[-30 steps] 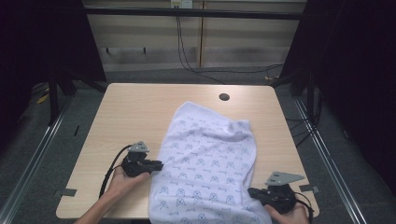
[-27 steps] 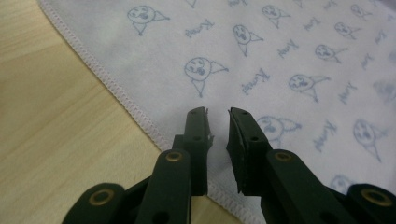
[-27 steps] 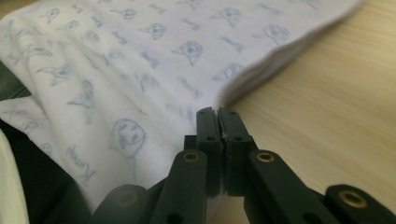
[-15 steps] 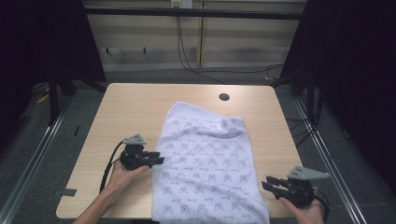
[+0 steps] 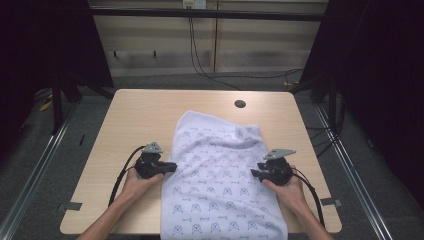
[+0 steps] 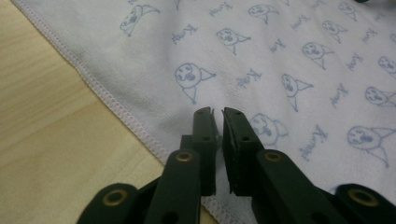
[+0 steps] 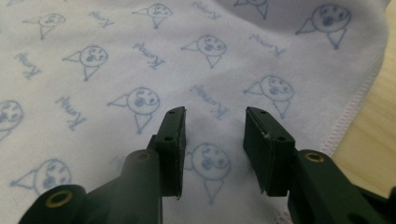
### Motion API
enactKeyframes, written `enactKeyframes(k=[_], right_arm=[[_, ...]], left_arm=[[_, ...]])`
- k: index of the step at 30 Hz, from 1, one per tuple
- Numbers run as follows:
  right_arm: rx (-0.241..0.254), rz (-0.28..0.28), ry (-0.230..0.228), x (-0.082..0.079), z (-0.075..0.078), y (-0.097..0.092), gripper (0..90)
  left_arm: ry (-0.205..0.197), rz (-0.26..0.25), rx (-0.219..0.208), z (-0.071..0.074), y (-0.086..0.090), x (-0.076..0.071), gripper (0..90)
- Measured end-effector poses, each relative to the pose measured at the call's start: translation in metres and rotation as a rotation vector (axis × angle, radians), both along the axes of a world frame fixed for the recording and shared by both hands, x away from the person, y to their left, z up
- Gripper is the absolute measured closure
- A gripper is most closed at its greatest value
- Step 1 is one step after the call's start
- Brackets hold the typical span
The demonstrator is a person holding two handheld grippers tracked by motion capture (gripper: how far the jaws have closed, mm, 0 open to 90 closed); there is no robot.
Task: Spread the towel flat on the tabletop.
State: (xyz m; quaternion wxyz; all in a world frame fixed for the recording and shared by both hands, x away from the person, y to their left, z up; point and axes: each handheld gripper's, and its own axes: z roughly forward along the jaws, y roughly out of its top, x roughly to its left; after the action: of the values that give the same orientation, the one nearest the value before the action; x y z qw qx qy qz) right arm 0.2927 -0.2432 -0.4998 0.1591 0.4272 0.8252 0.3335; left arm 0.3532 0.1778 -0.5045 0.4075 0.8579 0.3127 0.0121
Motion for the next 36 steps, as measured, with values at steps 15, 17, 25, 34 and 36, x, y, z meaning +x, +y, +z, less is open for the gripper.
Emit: enactKeyframes(k=[15,17,25,34,36], right_arm=[[0.081,0.053,-0.034,-0.004,0.030,-0.005,64.2],[0.064,0.039,-0.016,0.015,0.023,-0.005,62.1],[0.022,-0.004,-0.016,0.040,-0.004,0.003,53.0],[-0.008,0.070,0.042,-0.017,0.005,0.002,83.9],[0.007,0.078,0.058,-0.032,0.005,-0.004,84.3]], left_arm=[[0.006,0.002,-0.073,0.017,0.011,-0.016,73.0],[-0.004,0.044,-0.087,0.018,0.013,-0.004,70.4],[-0.024,0.154,-0.038,0.002,0.006,0.032,54.2],[-0.036,0.056,0.007,-0.001,-0.007,0.011,79.2],[-0.011,0.009,0.002,0.000,-0.010,0.002,85.7]])
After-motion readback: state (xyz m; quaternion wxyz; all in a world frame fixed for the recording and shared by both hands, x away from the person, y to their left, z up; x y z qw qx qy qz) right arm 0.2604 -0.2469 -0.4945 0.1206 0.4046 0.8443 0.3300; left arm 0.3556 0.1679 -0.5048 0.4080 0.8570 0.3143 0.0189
